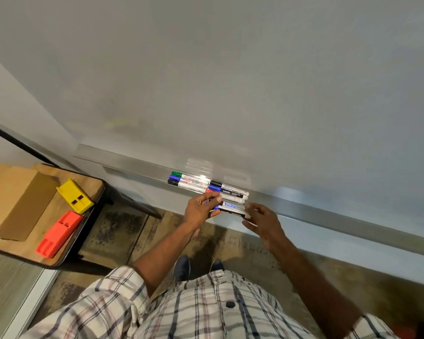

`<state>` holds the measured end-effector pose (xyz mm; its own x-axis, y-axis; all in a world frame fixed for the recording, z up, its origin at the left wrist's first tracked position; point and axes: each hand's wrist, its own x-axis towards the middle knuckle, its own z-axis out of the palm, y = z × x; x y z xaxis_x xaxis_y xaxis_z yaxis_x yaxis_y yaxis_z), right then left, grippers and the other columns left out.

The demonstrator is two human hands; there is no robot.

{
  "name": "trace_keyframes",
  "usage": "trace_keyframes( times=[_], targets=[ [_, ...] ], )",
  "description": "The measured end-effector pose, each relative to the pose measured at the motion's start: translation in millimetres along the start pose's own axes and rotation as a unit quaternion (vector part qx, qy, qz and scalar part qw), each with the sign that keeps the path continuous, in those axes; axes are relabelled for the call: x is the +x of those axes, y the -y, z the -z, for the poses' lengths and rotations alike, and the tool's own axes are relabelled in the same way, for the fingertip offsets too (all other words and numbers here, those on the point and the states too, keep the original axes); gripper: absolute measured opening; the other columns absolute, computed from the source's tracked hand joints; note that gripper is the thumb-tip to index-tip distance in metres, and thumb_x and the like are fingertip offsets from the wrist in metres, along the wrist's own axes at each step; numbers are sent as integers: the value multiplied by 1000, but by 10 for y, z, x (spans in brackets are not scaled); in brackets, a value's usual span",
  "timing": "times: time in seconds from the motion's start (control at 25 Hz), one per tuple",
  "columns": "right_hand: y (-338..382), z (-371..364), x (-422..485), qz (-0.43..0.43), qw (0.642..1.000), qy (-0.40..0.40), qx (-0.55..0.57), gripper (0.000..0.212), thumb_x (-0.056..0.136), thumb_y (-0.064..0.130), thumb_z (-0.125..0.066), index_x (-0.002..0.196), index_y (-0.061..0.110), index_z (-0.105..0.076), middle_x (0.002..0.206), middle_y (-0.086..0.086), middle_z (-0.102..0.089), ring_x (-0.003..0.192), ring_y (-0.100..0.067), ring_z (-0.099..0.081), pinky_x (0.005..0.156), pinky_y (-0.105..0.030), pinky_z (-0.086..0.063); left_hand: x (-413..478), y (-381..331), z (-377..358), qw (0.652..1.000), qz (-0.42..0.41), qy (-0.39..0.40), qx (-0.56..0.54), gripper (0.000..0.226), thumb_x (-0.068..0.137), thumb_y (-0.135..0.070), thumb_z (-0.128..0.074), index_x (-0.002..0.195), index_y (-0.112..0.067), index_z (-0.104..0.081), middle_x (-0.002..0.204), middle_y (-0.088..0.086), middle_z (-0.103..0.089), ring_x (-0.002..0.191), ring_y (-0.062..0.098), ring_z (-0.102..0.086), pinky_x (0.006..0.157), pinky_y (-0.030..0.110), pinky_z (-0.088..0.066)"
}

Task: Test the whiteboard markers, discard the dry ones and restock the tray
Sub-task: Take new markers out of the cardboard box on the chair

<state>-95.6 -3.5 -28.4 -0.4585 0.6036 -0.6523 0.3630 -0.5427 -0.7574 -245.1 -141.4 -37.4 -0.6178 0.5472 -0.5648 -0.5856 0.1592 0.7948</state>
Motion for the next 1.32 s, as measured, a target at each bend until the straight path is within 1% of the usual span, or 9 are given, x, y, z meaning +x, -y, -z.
trace_keyframes(
  times=[0.12, 0.32, 0.48, 0.64, 0.8, 0.92, 1.04, 1.2, 1.32],
  targets=[
    [-83, 19, -32, -8, 996, -34, 80, 21, 90, 9, -73, 111, 6, -70, 113, -17, -70, 106, -31, -71, 87, -36, -61, 20, 30, -125, 1000, -8, 20, 18, 31, 89, -14, -76, 119, -9, -71, 116, 11, -74, 108, 23, -71, 76, 24, -61],
    [-96, 142, 6, 4, 989, -82, 126, 18, 88, 2, -73, 105, 6, -69, 108, -18, -70, 101, -30, -72, 81, -33, -63, 52, 24, -214, 995, -37, 49, 75, 39, 93, -19, -72, 130, -12, -64, 122, 8, -69, 110, 20, -69, 79, 22, -61],
    [-35, 494, 189, 68, 982, -109, 142, 13, 89, -4, -69, 98, 6, -69, 97, -15, -66, 98, -31, -68, 74, -27, -63, 169, -63, 8, 986, -111, -7, 125, 35, 99, -24, -64, 132, -11, -61, 119, 6, -68, 108, 19, -68, 89, 29, -61],
    [-39, 814, 368, 101, 979, -141, 103, 16, 88, -7, -70, 95, 7, -71, 98, -14, -69, 104, -35, -68, 77, -29, -63, 315, -191, 496, 970, -133, -134, 150, 28, 102, -24, -57, 125, -9, -64, 112, 7, -71, 105, 22, -69, 98, 41, -57],
    [-23, 853, 473, 96, 983, -151, 34, 16, 88, -7, -70, 100, 3, -68, 104, -20, -68, 103, -36, -69, 80, -31, -63, 401, -394, 788, 932, -176, -217, 232, 24, 103, -19, -57, 124, -8, -63, 119, 10, -68, 109, 18, -62, 103, 36, -52],
    [-8, 787, 504, 110, 964, -221, -95, 23, 87, 6, -77, 108, 7, -69, 109, -17, -70, 93, -26, -67, 85, -37, -58, 494, -497, 874, 923, -165, -213, 275, 34, 103, -20, -57, 135, -10, -56, 136, 10, -57, 126, 23, -55, 110, 39, -47],
    [11, 706, 448, 142, 933, -263, -200, 32, 87, 13, -78, 117, 7, -67, 113, -11, -70, 96, -20, -60, 84, -27, -44, 627, -500, 912, 892, -171, -177, 379, 44, 103, -20, -57, 143, -7, -49, 144, 16, -48, 133, 30, -49, 115, 44, -42],
    [11, 649, 447, 175, 913, -266, -256, 34, 89, 13, -75, 120, 3, -65, 115, -16, -70, 106, -31, -65, 87, -27, -46, 700, -442, 840, 880, -139, -135, 433, 53, 103, -23, -56, 150, -5, -40, 153, 19, -42, 140, 35, -44, 118, 48, -37],
    [15, 643, 480, 183, 901, -267, -290, 35, 90, 13, -74, 121, 1, -64, 116, -19, -69, 110, -35, -64, 95, -37, -49, 688, -404, 728, 883, -142, -129, 428, 52, 103, -21, -56, 150, -3, -40, 151, 19, -45, 139, 34, -45, 117, 45, -38]
  ],
)
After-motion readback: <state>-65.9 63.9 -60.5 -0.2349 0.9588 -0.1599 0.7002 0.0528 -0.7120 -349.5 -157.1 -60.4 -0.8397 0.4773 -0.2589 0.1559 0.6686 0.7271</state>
